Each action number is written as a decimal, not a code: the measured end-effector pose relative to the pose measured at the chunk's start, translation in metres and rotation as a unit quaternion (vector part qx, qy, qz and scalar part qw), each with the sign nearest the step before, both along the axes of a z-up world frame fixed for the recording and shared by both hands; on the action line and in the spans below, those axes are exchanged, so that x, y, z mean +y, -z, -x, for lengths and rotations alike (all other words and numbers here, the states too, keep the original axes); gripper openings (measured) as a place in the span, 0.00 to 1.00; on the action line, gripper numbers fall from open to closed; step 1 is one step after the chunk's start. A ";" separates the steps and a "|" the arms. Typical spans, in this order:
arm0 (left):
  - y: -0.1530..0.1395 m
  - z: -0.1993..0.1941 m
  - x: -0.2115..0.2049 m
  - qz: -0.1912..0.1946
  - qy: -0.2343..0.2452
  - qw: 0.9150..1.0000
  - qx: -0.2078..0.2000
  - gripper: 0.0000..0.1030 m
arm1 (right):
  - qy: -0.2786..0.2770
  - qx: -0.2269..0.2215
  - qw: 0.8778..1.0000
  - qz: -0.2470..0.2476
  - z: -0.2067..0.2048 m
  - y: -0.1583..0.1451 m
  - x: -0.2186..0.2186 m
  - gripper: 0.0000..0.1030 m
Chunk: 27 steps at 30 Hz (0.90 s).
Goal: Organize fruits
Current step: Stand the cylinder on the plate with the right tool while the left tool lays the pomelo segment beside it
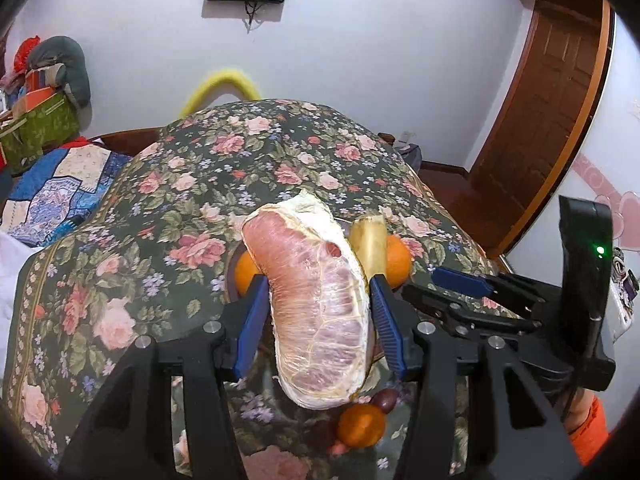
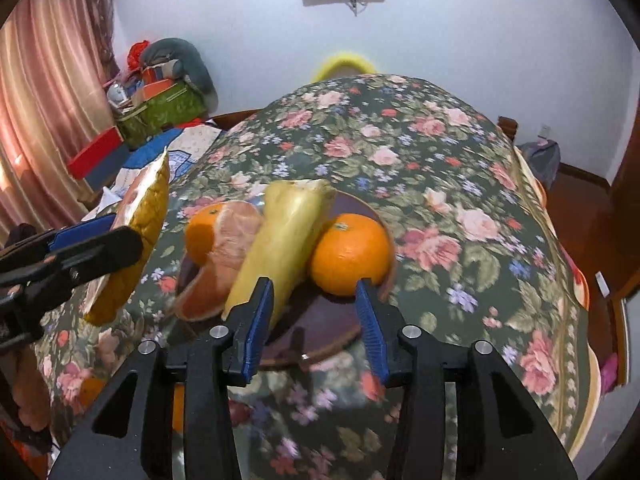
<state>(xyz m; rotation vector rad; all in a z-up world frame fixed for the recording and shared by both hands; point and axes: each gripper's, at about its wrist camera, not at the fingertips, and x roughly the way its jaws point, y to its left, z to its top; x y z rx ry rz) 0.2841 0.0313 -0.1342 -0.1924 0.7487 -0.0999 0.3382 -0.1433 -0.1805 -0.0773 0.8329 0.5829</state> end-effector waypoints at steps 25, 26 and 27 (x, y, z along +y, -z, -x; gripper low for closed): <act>0.018 -0.041 -0.035 -0.033 0.027 0.998 0.045 0.54 | 0.014 0.018 0.999 -0.034 0.008 0.006 -0.036 0.40; 0.015 -0.037 -0.034 -0.033 0.026 0.998 0.043 0.54 | 0.014 0.017 0.999 -0.033 0.011 0.005 -0.036 0.40; 0.012 -0.033 -0.033 -0.032 0.026 0.998 0.041 0.54 | 0.014 0.016 0.999 -0.033 0.013 0.004 -0.036 0.40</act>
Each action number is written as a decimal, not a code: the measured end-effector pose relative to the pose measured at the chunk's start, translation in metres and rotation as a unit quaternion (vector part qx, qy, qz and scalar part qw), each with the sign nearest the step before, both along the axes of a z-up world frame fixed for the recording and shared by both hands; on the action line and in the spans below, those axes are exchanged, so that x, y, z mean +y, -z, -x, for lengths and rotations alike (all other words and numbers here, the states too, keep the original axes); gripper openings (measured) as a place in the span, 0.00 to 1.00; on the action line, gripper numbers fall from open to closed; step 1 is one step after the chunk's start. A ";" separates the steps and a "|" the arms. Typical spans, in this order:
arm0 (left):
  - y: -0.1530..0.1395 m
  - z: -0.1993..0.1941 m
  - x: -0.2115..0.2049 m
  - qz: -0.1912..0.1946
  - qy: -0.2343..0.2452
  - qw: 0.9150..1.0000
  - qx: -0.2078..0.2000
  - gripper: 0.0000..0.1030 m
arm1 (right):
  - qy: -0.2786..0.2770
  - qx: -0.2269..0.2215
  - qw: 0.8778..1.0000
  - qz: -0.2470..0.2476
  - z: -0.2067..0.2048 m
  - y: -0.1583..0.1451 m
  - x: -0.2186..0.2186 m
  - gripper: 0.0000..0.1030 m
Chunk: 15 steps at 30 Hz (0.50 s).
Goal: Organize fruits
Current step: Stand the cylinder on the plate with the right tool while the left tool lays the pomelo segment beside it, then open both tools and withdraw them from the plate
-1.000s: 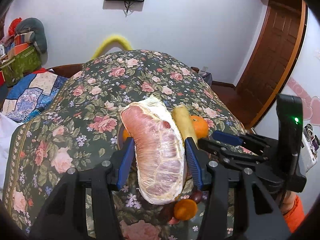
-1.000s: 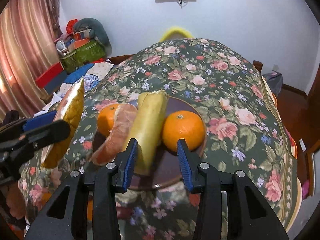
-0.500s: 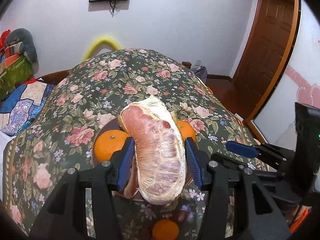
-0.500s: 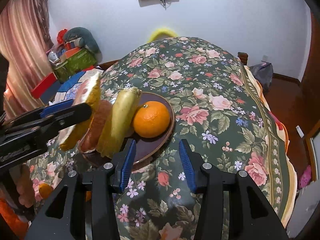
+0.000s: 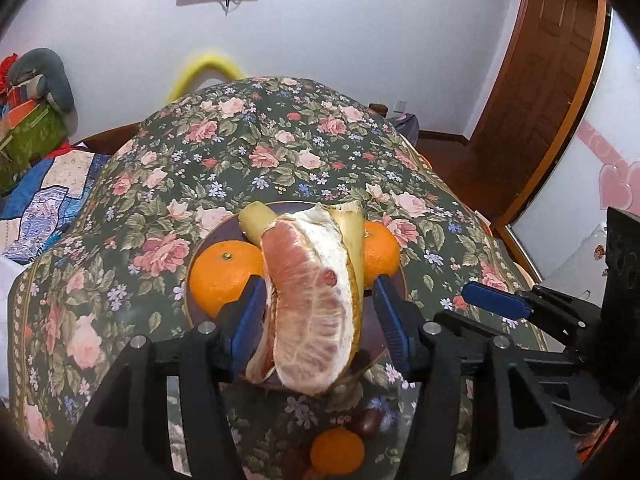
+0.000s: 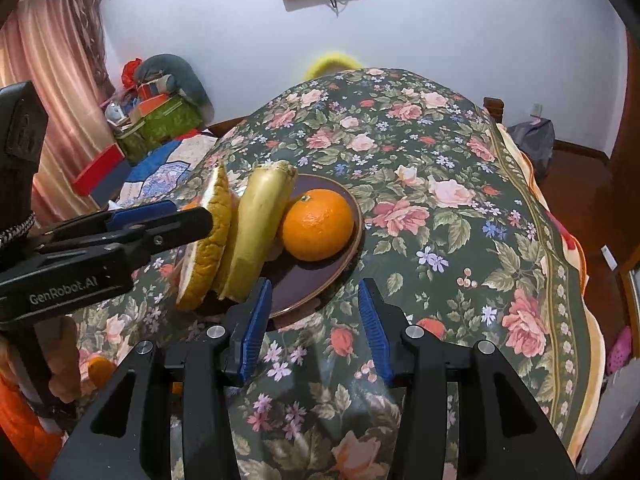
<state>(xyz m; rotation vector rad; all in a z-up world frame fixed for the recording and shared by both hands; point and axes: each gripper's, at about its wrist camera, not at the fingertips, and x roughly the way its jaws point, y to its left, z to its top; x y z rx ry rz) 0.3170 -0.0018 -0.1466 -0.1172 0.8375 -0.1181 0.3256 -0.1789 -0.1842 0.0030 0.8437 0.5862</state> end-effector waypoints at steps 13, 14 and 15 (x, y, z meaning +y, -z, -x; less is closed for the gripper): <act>-0.029 0.064 0.024 -0.006 -0.020 1.000 -0.013 0.54 | -0.004 -0.049 0.999 0.016 0.052 -0.037 0.010 0.50; -0.030 0.071 0.027 -0.006 -0.021 1.000 -0.012 0.54 | -0.005 -0.051 0.999 0.017 0.055 -0.039 0.011 0.52; -0.030 0.075 0.029 -0.006 -0.023 1.000 -0.012 0.55 | -0.006 -0.054 0.998 0.017 0.059 -0.041 0.013 0.53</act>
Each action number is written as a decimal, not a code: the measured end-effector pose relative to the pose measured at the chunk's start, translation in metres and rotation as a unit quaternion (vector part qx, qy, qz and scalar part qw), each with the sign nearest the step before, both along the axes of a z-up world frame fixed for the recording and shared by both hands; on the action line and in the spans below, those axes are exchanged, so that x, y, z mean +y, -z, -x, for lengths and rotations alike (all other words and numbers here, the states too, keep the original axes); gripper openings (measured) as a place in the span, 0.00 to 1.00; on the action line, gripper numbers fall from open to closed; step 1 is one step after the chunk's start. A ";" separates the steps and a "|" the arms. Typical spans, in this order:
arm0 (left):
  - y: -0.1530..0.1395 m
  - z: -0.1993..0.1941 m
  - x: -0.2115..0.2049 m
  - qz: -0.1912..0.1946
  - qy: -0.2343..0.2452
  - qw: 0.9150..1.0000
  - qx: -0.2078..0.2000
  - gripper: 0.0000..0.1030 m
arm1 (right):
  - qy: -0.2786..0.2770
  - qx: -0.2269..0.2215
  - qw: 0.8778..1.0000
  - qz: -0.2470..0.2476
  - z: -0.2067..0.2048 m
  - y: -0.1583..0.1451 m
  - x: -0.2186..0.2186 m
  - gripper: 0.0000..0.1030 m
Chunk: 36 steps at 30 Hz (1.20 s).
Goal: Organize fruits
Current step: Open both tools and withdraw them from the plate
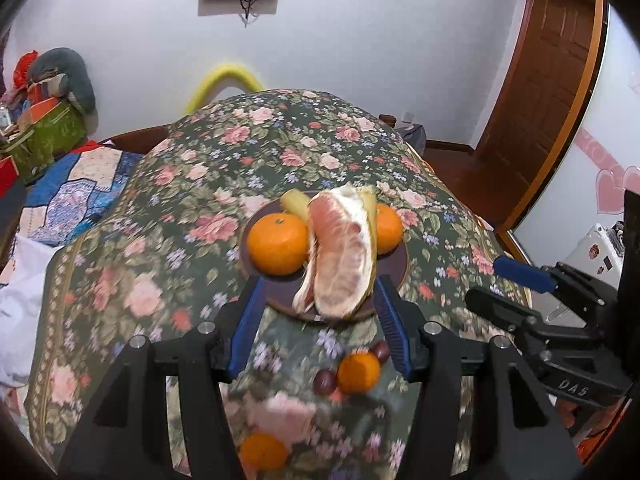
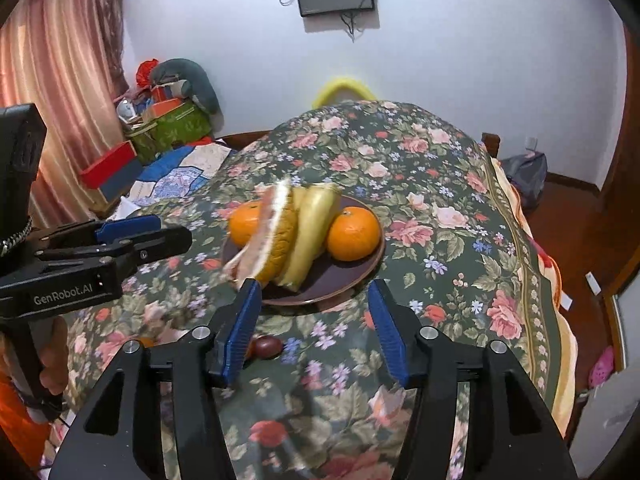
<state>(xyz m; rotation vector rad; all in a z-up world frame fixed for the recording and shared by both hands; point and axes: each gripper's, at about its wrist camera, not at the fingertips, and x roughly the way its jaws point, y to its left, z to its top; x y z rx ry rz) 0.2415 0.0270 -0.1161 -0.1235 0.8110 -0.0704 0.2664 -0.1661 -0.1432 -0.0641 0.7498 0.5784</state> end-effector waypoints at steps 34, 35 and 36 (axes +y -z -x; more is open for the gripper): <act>0.083 0.083 0.031 0.016 -0.019 0.996 0.086 0.53 | -0.010 0.027 0.998 0.050 0.062 0.038 0.039 0.63; 0.083 0.083 0.031 0.017 -0.017 0.996 0.085 0.48 | -0.010 0.031 0.998 0.049 0.060 0.041 0.040 0.63; 0.084 0.082 0.031 0.019 -0.014 0.996 0.084 0.44 | -0.010 0.034 0.998 0.049 0.060 0.043 0.041 0.63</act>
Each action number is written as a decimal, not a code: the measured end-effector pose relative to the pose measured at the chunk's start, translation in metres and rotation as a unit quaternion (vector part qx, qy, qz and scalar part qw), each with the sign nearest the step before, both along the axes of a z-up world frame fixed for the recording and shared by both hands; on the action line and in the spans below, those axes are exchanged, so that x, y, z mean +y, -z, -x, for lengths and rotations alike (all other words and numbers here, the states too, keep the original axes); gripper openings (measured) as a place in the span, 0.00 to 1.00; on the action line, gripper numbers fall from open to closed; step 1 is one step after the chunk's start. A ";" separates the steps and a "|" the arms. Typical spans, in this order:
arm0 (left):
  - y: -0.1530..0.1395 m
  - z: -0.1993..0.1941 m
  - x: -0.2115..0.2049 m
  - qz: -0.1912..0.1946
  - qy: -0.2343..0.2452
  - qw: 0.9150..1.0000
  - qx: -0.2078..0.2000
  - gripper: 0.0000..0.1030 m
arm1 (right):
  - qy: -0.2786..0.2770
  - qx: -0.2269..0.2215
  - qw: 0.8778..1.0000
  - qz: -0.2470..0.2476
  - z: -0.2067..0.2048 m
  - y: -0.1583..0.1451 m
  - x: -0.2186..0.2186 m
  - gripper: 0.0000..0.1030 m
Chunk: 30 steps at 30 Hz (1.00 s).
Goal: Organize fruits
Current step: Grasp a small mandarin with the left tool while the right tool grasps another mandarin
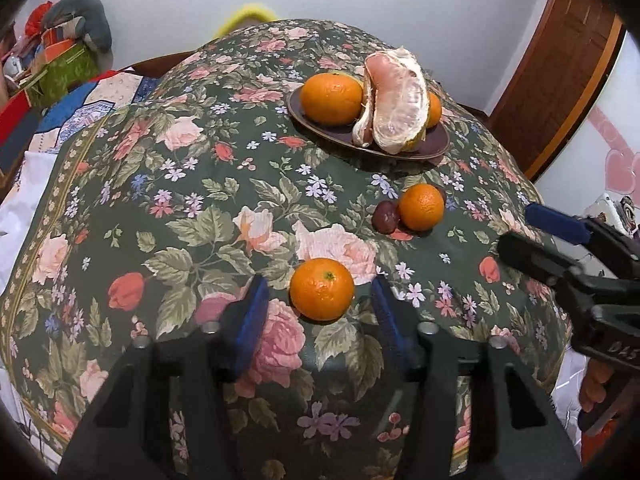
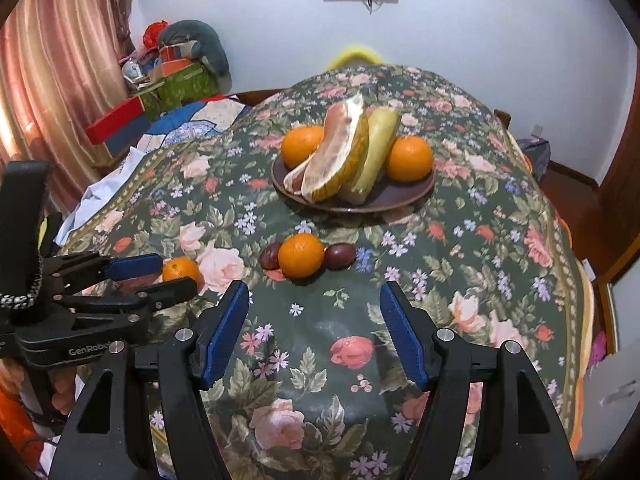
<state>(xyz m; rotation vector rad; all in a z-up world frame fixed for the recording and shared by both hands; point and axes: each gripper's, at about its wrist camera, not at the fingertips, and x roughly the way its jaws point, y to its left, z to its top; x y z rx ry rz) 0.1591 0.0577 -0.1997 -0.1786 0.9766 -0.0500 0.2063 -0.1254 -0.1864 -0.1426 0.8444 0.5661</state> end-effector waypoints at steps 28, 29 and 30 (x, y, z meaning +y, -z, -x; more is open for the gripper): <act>-0.006 -0.008 0.018 0.020 -0.010 0.999 -0.026 0.33 | -0.006 0.053 0.999 -0.012 -0.042 0.037 0.034 0.28; -0.005 -0.008 0.018 0.020 -0.011 0.999 -0.025 0.33 | -0.011 0.057 0.998 -0.011 -0.042 0.038 0.035 0.28; -0.005 -0.008 0.018 0.021 -0.012 0.999 -0.025 0.33 | -0.012 0.054 0.998 -0.010 -0.041 0.038 0.035 0.28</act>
